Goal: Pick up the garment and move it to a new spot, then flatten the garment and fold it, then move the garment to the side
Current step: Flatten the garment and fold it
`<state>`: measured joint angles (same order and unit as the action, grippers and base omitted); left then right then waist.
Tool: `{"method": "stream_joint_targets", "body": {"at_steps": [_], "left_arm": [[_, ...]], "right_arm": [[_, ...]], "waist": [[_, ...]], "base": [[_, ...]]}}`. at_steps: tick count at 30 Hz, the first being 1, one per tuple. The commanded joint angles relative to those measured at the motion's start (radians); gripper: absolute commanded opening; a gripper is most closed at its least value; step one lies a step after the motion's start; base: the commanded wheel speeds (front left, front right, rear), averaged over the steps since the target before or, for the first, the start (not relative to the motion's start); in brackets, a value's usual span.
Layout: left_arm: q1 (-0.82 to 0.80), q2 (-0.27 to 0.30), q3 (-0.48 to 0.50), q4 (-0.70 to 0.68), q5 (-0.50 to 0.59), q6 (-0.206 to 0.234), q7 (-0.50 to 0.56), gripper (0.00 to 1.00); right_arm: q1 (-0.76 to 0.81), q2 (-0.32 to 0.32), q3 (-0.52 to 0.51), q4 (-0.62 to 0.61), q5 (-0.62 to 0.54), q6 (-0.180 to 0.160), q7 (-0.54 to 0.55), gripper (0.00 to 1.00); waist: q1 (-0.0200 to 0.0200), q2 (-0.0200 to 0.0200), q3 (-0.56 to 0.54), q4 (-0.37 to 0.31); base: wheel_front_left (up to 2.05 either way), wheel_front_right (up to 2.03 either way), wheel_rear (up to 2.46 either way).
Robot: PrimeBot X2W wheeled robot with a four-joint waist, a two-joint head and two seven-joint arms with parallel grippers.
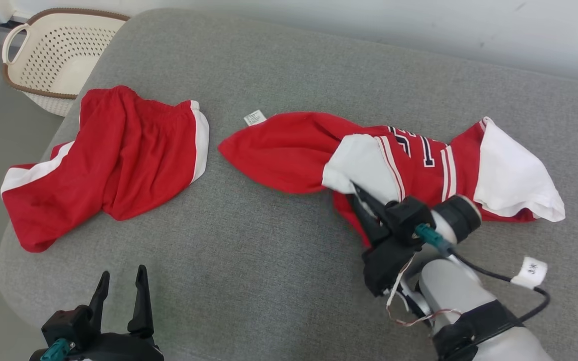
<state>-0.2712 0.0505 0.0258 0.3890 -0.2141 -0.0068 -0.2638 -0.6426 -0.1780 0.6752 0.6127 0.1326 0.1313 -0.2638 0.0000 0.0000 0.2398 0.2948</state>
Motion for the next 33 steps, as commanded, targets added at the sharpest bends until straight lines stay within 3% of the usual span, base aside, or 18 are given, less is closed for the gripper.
{"method": "stream_joint_targets", "body": {"at_steps": [1, 12, 19, 33], "left_arm": [[0.014, 0.0, 0.006, 0.003, 0.005, -0.001, -0.001, 1.0], [0.024, 0.001, 0.009, 0.015, 0.024, -0.02, -0.001, 1.0], [0.033, 0.0, 0.012, 0.024, 0.045, -0.04, -0.001, 1.0], [0.034, 0.0, -0.098, 0.036, 0.002, -0.041, -0.001, 1.0]], "right_arm": [[0.016, -0.01, -0.013, -0.028, 0.009, -0.001, 0.0, 0.0], [0.041, -0.06, -0.005, -0.122, 0.113, -0.001, -0.001, 0.0], [0.063, -0.105, -0.056, -0.229, 0.133, -0.001, -0.001, 0.0], [0.164, -0.18, -0.134, -0.404, 0.162, -0.001, -0.001, 0.0]], "waist": [[0.0, 0.0, -0.013, -0.015], [0.0, 0.0, -0.071, -0.079], [0.0, 0.0, -0.106, -0.137], [0.0, 0.0, -0.132, -0.287]], "base": [[0.0, 0.0, 0.0], [0.0, 0.0, 0.0], [0.0, 0.0, 0.0], [0.0, 0.0, 0.0]]}}
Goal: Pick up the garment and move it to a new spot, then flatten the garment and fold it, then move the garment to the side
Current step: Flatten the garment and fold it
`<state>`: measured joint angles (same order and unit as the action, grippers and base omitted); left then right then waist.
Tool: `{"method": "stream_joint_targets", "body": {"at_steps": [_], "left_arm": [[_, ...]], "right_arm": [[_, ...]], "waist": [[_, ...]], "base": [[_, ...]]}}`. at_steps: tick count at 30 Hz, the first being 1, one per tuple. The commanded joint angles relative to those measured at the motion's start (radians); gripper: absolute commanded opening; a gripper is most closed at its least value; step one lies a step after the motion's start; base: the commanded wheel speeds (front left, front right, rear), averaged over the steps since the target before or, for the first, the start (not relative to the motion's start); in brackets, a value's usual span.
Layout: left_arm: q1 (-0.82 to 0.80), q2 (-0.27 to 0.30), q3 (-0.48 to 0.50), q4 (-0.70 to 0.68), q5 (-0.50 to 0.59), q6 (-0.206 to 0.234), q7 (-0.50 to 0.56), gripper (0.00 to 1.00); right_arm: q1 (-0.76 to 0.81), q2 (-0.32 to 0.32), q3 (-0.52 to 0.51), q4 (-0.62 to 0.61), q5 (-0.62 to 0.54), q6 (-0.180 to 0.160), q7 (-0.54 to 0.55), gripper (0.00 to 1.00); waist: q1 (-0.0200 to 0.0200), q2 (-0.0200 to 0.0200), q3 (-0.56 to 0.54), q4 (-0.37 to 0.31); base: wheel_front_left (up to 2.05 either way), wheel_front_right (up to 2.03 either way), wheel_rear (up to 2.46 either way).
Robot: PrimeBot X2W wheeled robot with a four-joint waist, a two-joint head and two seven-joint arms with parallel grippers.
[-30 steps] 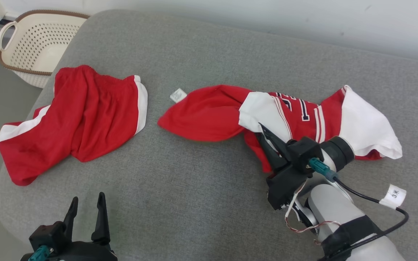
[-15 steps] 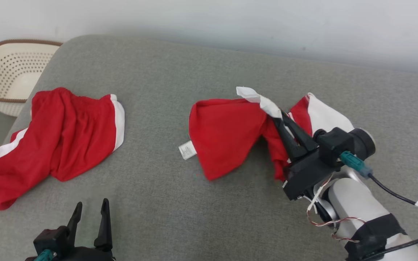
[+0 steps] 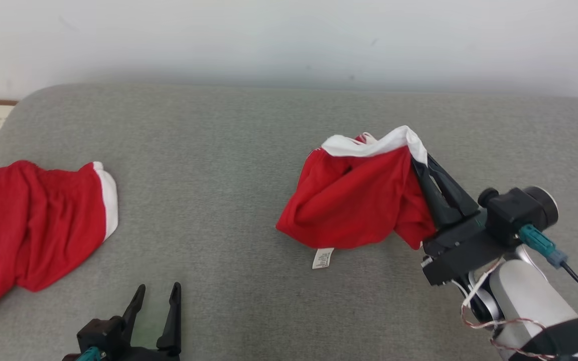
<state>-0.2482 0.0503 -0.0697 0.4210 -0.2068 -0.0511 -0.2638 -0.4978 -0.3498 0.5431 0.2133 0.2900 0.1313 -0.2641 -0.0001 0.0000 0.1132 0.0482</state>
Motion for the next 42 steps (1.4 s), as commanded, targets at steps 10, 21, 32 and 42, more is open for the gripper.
{"method": "stream_joint_targets", "body": {"at_steps": [10, 21, 32, 42], "left_arm": [[-0.019, 0.001, -0.061, 0.016, -0.012, 0.0, -0.001, 1.0], [-0.028, 0.001, -0.088, 0.017, -0.007, -0.002, -0.001, 1.0], [-0.024, 0.001, -0.104, 0.014, -0.014, -0.005, -0.001, 1.0], [-0.009, 0.001, -0.102, 0.02, -0.016, 0.001, -0.001, 1.0]], "right_arm": [[0.128, -0.043, 0.042, 0.185, 0.098, -0.001, 0.034, 1.0], [0.128, -0.035, -0.062, 0.323, 0.095, -0.001, 0.003, 1.0], [0.138, 0.017, -0.046, 0.138, 0.044, -0.001, -0.002, 1.0], [0.073, 0.047, 0.126, 0.111, 0.061, -0.001, -0.002, 1.0]], "waist": [[0.0001, 0.0, 0.023, -0.093], [0.0001, 0.0, 0.011, -0.121], [0.0001, 0.0, 0.008, -0.114], [0.0001, 0.0, 0.004, -0.072]], "base": [[0.0, 0.0, 0.0], [0.0, 0.0, 0.0], [0.0, 0.0, 0.0], [0.0, 0.0, 0.0]]}}
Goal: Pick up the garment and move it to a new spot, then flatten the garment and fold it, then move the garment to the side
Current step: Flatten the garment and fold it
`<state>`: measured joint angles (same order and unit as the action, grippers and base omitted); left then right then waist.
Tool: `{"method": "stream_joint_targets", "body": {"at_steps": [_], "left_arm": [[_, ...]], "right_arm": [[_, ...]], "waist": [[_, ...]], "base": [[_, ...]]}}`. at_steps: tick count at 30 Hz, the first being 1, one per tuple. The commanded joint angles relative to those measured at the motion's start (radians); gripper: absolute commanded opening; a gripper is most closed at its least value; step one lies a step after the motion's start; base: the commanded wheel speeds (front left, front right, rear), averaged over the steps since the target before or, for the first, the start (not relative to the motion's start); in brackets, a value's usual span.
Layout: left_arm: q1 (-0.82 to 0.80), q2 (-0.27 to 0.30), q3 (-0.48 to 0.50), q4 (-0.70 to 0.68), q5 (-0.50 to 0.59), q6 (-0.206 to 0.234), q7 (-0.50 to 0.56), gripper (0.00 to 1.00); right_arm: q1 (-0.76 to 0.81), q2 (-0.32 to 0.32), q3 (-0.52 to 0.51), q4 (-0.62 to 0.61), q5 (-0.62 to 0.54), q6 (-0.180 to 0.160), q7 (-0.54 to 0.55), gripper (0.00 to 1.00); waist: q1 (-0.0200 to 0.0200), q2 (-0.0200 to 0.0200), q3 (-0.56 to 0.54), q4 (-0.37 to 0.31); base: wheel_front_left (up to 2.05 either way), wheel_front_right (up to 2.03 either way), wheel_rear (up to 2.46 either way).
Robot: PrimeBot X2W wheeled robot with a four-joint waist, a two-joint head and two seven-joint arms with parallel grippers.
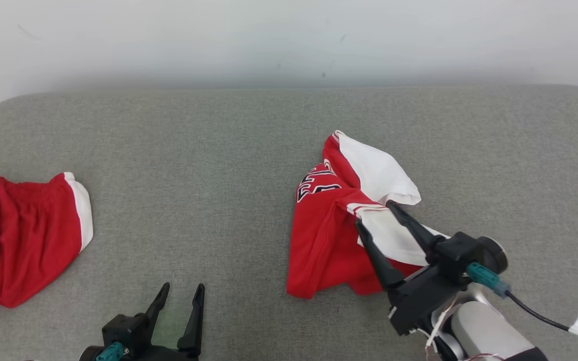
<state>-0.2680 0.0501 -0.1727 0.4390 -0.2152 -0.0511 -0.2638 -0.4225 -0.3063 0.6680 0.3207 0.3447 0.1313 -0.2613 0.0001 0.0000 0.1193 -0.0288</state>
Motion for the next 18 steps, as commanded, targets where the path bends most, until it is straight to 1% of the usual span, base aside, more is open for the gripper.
{"method": "stream_joint_targets", "body": {"at_steps": [1, 5, 12, 16, 17, 18], "left_arm": [[0.013, 0.001, 0.001, 0.002, -0.009, 0.002, -0.001, 1.0], [0.02, 0.001, 0.002, 0.004, -0.018, 0.005, -0.001, 1.0], [0.025, 0.001, -0.001, 0.002, -0.023, 0.008, -0.001, 1.0], [0.021, 0.001, -0.003, 0.0, -0.028, 0.012, -0.001, 1.0], [0.019, 0.001, -0.004, -0.001, -0.029, 0.013, -0.001, 1.0], [0.017, 0.001, -0.006, -0.002, -0.03, 0.013, -0.001, 1.0]], "right_arm": [[-0.01, 0.007, 0.017, 0.013, 0.007, -0.001, -0.005, 1.0], [-0.041, 0.024, 0.048, 0.08, -0.003, -0.001, 0.012, 1.0], [-0.07, 0.058, -0.005, 0.202, -0.09, -0.001, 0.04, 1.0], [-0.079, 0.069, -0.043, 0.241, -0.129, -0.001, 0.063, 1.0], [-0.079, 0.073, -0.054, 0.25, -0.139, -0.001, 0.07, 0.49], [-0.08, 0.077, -0.07, 0.256, -0.149, -0.001, 0.069, 0.36]], "waist": [[-0.0001, 0.0, -0.003, 0.01], [-0.0001, 0.0, -0.005, 0.024], [-0.0001, 0.0, 0.001, 0.042], [-0.0001, 0.0, 0.005, 0.044], [-0.0001, 0.0, 0.006, 0.044], [-0.0001, 0.0, 0.007, 0.044]], "base": [[0.0, 0.0, 0.0], [0.0, 0.0, 0.0], [0.0, 0.0, 0.0], [0.0, 0.0, 0.0], [0.0, 0.0, 0.0], [0.0, 0.0, 0.0]]}}
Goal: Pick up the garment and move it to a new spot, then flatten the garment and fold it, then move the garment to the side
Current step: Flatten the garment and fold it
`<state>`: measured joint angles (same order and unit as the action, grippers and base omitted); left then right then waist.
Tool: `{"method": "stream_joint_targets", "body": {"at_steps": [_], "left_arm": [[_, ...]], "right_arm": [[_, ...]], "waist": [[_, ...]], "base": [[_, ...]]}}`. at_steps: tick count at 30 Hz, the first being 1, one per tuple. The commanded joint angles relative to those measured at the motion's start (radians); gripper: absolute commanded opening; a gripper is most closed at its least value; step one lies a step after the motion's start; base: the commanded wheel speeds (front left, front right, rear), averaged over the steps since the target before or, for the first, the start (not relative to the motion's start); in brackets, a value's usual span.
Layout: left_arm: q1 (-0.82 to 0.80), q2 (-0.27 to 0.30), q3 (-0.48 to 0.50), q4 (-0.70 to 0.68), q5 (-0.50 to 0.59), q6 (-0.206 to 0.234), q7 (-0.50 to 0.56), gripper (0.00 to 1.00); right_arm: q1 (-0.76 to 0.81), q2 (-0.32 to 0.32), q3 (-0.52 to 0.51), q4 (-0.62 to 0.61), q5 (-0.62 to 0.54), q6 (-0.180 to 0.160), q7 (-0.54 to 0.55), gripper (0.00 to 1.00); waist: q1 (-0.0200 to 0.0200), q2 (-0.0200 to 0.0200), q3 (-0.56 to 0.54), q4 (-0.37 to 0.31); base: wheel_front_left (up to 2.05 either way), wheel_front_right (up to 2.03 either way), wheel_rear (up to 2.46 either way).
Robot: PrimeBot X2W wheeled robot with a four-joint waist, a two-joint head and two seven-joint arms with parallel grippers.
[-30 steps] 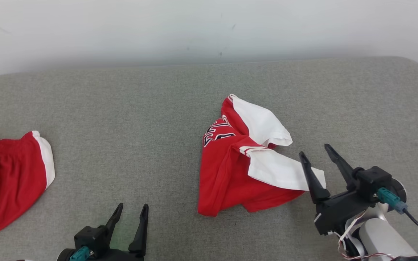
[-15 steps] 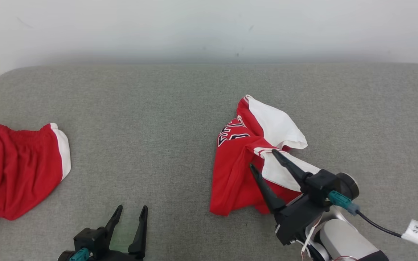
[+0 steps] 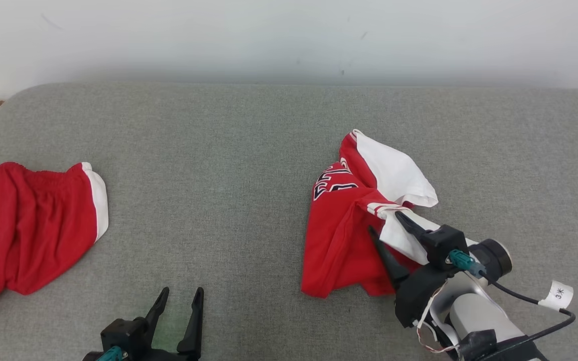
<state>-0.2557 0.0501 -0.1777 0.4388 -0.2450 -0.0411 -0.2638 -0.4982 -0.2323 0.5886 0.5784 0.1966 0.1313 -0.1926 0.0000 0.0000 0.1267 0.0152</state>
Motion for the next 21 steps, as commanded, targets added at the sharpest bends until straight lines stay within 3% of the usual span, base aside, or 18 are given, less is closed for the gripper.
{"method": "stream_joint_targets", "body": {"at_steps": [1, 2, 9, 21], "left_arm": [[0.002, 0.001, -0.002, -0.003, -0.001, 0.004, -0.001, 1.0], [0.001, 0.001, -0.003, -0.004, -0.003, 0.005, -0.001, 1.0], [0.007, 0.001, -0.005, -0.008, -0.008, 0.005, -0.001, 1.0], [-0.006, 0.001, -0.027, -0.014, -0.009, 0.004, -0.001, 1.0]], "right_arm": [[-0.007, 0.002, -0.001, 0.0, -0.014, -0.001, -0.002, 0.09], [-0.007, 0.001, -0.012, 0.004, -0.018, -0.001, -0.003, 0.0], [-0.031, -0.044, -0.119, -0.012, -0.041, -0.001, -0.024, 0.0], [-0.079, -0.241, -0.35, -0.06, -0.094, -0.001, -0.059, 0.0]], "waist": [[0.0, 0.0, 0.001, 0.0], [0.0, 0.0, 0.001, 0.0], [0.0, 0.0, 0.0, -0.008], [0.0, 0.0, 0.003, -0.039]], "base": [[0.0, 0.0, 0.0], [0.0, 0.0, 0.0], [0.0, 0.0, 0.0], [0.0, 0.0, 0.0]]}}
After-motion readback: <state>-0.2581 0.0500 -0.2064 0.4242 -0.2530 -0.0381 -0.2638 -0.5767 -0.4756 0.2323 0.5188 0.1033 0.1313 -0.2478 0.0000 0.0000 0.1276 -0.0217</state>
